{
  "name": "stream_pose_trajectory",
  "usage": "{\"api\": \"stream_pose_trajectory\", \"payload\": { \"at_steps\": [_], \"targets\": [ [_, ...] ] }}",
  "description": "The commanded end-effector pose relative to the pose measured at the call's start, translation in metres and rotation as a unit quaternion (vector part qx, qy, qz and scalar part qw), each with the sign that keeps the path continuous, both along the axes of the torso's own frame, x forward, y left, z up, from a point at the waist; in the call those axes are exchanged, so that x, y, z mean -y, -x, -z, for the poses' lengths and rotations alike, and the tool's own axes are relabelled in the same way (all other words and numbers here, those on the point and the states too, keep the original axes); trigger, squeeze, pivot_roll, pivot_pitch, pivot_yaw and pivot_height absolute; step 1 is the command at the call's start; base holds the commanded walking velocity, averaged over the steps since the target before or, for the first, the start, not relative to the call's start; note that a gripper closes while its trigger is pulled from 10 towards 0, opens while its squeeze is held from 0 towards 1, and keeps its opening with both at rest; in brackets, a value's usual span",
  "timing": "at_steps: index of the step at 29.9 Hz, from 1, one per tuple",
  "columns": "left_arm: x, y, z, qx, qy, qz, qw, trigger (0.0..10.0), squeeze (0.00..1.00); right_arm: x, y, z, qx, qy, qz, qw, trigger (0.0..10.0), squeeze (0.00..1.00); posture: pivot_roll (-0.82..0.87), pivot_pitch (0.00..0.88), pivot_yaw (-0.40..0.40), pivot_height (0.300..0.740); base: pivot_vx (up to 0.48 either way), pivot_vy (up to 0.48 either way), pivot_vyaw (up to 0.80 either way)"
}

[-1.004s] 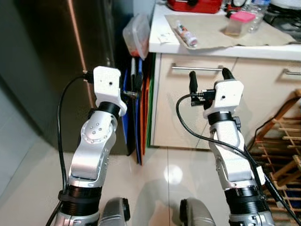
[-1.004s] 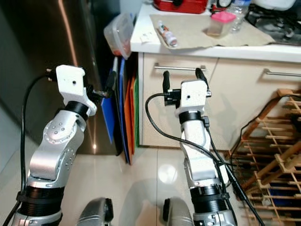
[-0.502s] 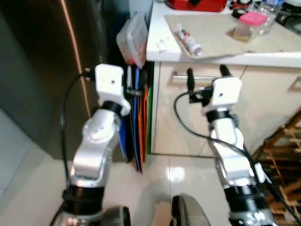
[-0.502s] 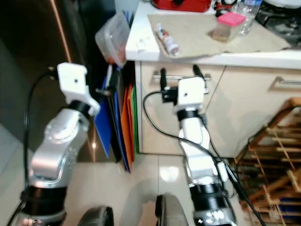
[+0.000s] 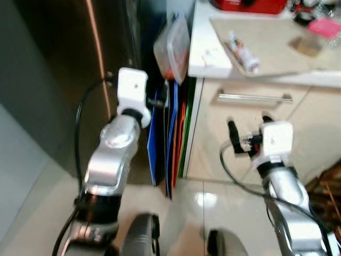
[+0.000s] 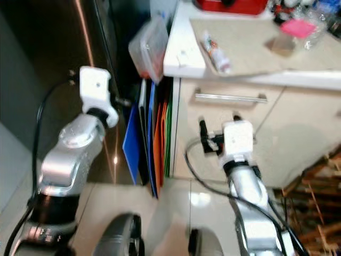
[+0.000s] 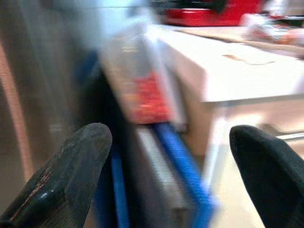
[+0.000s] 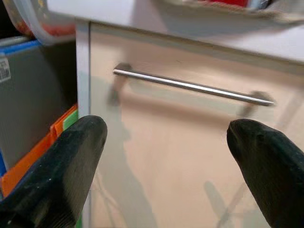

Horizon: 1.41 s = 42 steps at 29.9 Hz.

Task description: Restocking fridge

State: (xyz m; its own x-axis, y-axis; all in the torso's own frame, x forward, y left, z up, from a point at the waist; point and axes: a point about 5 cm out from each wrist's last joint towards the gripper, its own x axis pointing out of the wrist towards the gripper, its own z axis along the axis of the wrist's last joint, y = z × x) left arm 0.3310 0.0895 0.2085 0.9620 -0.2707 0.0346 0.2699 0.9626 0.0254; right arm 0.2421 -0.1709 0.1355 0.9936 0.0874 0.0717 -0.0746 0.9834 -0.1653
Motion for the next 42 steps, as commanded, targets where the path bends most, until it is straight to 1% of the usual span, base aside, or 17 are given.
{"api": "stream_pose_trajectory", "payload": {
  "at_steps": [1, 2, 3, 4, 5, 6, 7, 9, 12, 15, 20, 23, 24, 27, 35, 39, 42],
  "targets": [
    [-0.005, -0.007, 0.004, -0.024, 0.006, -0.005, 1.0, 10.0, 0.0, -0.004, 0.008, -0.006, 0.013, 0.008, -0.006, 1.0, 10.0, 0.0, -0.06, 0.117, 0.049, 0.65, 0.0, 0.0, 0.0],
    [-0.006, -0.009, 0.003, -0.027, 0.007, -0.007, 1.0, 10.0, 0.0, -0.003, 0.013, -0.004, 0.009, 0.01, -0.005, 1.0, 10.0, 0.0, -0.07, 0.122, 0.052, 0.65, 0.0, 0.0, 0.0],
    [-0.008, -0.014, 0.0, -0.022, 0.011, -0.012, 1.0, 10.0, 0.0, -0.003, 0.025, 0.0, 0.003, 0.019, -0.014, 1.0, 10.0, 0.0, -0.08, 0.134, 0.061, 0.65, 0.0, 0.0, 0.0],
    [-0.008, -0.014, 0.0, -0.022, 0.011, -0.012, 1.0, 10.0, 0.0, -0.003, 0.025, 0.0, 0.003, 0.019, -0.014, 1.0, 10.0, 0.0, -0.08, 0.134, 0.061, 0.65, 0.0, 0.0, 0.0],
    [-0.01, -0.021, 0.0, -0.022, 0.014, -0.021, 0.999, 10.0, 0.0, -0.002, 0.036, 0.005, -0.013, 0.013, -0.02, 1.0, 10.0, 0.0, -0.08, 0.139, 0.062, 0.65, 0.0, 0.0, 0.0],
    [-0.01, -0.021, 0.0, -0.022, 0.014, -0.021, 0.999, 10.0, 0.0, -0.002, 0.036, 0.005, -0.013, 0.013, -0.02, 1.0, 10.0, 0.0, -0.08, 0.139, 0.062, 0.65, 0.0, 0.0, 0.0],
    [-0.011, -0.024, -0.001, -0.019, 0.014, -0.026, 0.999, 10.0, 0.0, -0.001, 0.043, 0.007, -0.019, 0.016, -0.024, 0.999, 10.0, 0.0, -0.1, 0.146, 0.057, 0.65, 0.0, 0.0, 0.0],
    [-0.017, -0.034, -0.004, 0.005, 0.01, -0.062, 0.998, 10.0, 0.0, 0.002, 0.06, 0.009, -0.03, 0.022, -0.052, 0.998, 10.0, 0.0, -0.12, 0.16, 0.04, 0.65, 0.0, 0.0, 0.0],
    [-0.02, -0.04, -0.008, 0.024, 0.007, -0.087, 0.996, 10.0, 0.0, 0.006, 0.066, 0.011, -0.041, 0.03, -0.058, 0.997, 10.0, 0.0, -0.13, 0.166, 0.027, 0.65, 0.0, 0.0, 0.0],
    [-0.019, -0.048, -0.012, 0.037, 0.02, -0.1, 0.994, 10.0, 0.0, 0.011, 0.074, 0.012, -0.057, 0.04, -0.062, 0.996, 10.0, 0.0, -0.15, 0.174, 0.007, 0.65, 0.0, 0.0, 0.0],
    [-0.018, -0.053, -0.013, 0.04, 0.043, -0.1, 0.993, 10.0, 0.0, 0.013, 0.077, 0.01, -0.058, 0.05, -0.067, 0.995, 10.0, 0.0, -0.16, 0.175, -0.004, 0.65, 0.122, 0.0, 0.0],
    [-0.015, -0.051, -0.021, 0.066, 0.069, -0.103, 0.99, 10.0, 0.0, 0.015, 0.078, 0.013, -0.064, 0.052, -0.066, 0.994, 10.0, 0.0, -0.16, 0.174, -0.007, 0.65, 0.4, 0.0, 0.0],
    [-0.012, -0.047, -0.026, 0.085, 0.081, -0.103, 0.988, 10.0, 0.0, 0.016, 0.078, 0.017, -0.068, 0.053, -0.068, 0.994, 10.0, 0.0, -0.16, 0.174, -0.01, 0.65, 0.435, 0.0, 0.0],
    [-0.009, -0.044, -0.031, 0.103, 0.088, -0.102, 0.986, 10.0, 0.0, 0.017, 0.078, 0.023, -0.075, 0.054, -0.07, 0.993, 10.0, 0.0, -0.15, 0.171, -0.013, 0.65, 0.376, 0.218, 0.0],
    [-0.002, -0.042, -0.025, 0.098, 0.082, -0.096, 0.987, 10.0, 0.0, 0.022, 0.073, 0.031, -0.082, 0.058, -0.071, 0.992, 10.0, 0.0, -0.14, 0.16, -0.021, 0.65, 0.306, 0.371, 0.0],
    [-0.002, -0.044, -0.027, 0.098, 0.076, -0.103, 0.987, 10.0, 0.0, 0.025, 0.071, 0.038, -0.085, 0.059, -0.072, 0.992, 10.0, 0.0, -0.14, 0.154, -0.023, 0.65, 0.089, 0.0, 0.0],
    [-0.001, -0.044, -0.027, 0.094, 0.088, -0.101, 0.987, 10.0, 0.0, 0.026, 0.071, 0.043, -0.088, 0.06, -0.072, 0.992, 10.0, 0.0, -0.14, 0.152, -0.024, 0.65, 0.0, 0.0, 0.0]
  ]
}}
